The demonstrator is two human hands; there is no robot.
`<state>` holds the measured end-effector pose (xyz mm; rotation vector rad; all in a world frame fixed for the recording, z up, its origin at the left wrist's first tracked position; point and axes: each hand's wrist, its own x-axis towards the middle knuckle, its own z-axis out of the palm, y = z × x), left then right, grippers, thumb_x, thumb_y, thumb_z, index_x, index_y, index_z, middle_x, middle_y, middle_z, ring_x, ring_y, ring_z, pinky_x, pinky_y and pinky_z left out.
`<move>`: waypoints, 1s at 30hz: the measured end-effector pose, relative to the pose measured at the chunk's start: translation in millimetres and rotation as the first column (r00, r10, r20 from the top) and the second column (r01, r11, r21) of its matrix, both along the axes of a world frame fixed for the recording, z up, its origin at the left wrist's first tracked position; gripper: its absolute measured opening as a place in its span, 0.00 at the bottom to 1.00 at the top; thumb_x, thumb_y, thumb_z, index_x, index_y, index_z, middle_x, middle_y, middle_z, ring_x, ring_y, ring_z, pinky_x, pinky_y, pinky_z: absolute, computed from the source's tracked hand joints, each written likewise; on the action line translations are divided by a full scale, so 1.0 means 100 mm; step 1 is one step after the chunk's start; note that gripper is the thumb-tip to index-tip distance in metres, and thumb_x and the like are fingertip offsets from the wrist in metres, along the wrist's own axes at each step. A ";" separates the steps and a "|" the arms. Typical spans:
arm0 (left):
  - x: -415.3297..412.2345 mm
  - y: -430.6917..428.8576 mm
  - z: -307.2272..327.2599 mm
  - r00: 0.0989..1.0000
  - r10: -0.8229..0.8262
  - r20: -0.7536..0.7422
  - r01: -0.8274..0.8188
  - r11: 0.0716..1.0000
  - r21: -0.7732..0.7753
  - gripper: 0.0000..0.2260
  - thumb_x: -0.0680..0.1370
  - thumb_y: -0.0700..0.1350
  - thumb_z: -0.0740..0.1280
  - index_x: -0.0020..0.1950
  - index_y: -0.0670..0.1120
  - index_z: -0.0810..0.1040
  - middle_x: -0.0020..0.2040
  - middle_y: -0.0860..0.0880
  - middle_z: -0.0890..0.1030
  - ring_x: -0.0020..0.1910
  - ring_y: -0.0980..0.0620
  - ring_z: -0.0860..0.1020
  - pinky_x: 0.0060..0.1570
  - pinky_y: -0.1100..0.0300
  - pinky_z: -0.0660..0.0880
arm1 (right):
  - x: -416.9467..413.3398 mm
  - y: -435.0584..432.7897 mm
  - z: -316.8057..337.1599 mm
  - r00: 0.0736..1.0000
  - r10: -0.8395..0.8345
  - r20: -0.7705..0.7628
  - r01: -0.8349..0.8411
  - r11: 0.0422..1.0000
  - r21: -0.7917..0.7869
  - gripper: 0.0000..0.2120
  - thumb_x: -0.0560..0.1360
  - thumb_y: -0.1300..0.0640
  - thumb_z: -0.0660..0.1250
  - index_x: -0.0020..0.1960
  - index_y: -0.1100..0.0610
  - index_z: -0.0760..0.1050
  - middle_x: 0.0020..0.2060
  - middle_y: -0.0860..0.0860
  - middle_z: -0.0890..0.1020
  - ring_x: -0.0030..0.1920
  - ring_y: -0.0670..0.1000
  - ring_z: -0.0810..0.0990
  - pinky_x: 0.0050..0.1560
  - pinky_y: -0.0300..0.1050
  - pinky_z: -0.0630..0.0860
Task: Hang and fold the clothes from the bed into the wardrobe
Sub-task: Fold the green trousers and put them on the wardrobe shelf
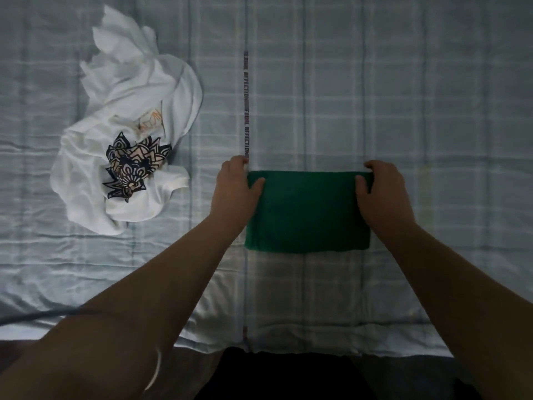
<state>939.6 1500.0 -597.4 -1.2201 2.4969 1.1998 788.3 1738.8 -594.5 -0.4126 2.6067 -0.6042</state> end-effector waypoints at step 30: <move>0.35 0.67 -0.02 0.870 0.471 0.144 -0.490 0.857 0.161 0.22 0.79 0.52 0.67 0.70 0.46 0.67 0.65 0.46 0.74 0.54 0.51 0.75 0.48 0.59 0.74 | 0.79 0.22 -0.07 0.930 -0.299 0.216 0.339 0.923 -0.184 0.28 0.79 0.50 0.65 0.75 0.54 0.60 0.72 0.53 0.67 0.71 0.53 0.67 0.73 0.56 0.66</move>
